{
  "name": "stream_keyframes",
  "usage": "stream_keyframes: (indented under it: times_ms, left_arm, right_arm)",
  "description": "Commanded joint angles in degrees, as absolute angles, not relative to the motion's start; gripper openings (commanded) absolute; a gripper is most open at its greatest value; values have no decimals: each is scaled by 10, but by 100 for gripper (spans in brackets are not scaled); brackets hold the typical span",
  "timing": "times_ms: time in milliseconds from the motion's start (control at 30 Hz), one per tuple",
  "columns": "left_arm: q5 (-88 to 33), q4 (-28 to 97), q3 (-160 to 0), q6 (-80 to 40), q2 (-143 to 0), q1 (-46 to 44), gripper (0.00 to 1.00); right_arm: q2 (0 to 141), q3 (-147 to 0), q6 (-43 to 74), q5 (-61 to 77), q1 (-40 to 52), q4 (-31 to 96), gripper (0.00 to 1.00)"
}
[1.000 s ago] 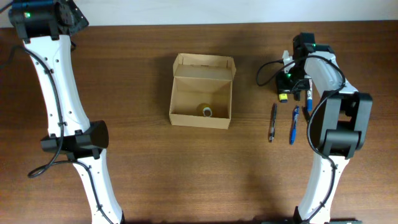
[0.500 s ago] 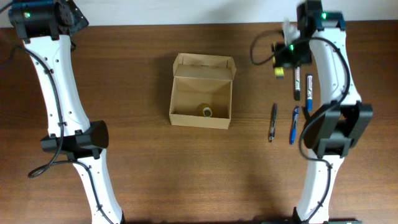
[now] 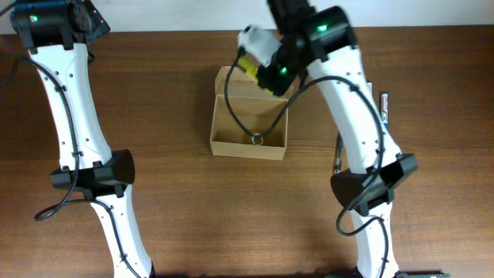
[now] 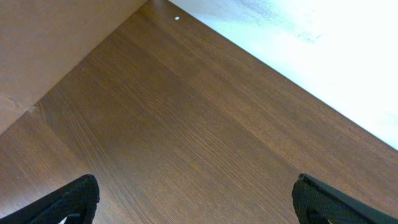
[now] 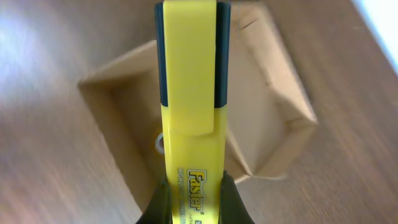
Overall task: Pack container
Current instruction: 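Carry the yellow highlighter into the box and release it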
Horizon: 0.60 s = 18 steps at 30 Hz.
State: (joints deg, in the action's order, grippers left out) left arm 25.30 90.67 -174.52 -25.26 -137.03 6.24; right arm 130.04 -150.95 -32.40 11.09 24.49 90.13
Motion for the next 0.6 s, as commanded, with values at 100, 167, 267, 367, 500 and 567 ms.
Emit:
stream_keyframes:
  times_ms: [100,167,267,367,500,567]
  left_arm:
    - [253,908,-1743,-247,-1351,64,100]
    - [253,907,-1743,-248,-1351,64,100]
    - [253,907,-1743,-247,-1351,64,100]
    - [253,907,-1743,-247,-1351,64,100]
    - [253,908,-1743,-248,-1351,64,100]
    - [253,908,-1743,-248,-1351,64,100]
  right_arm:
    - [1319,-1383,-452,135,249,870,4]
    - [1319,-1333,-452,147,249,850,4]
    - [1319,-1271,-452,145,253,826,4]
    - [1319,-1228,-440,144,262,800,4]
    - [1319,-1185,-410,117,273,753,4]
    - [1319,-1163,-398,102,275,728,4]
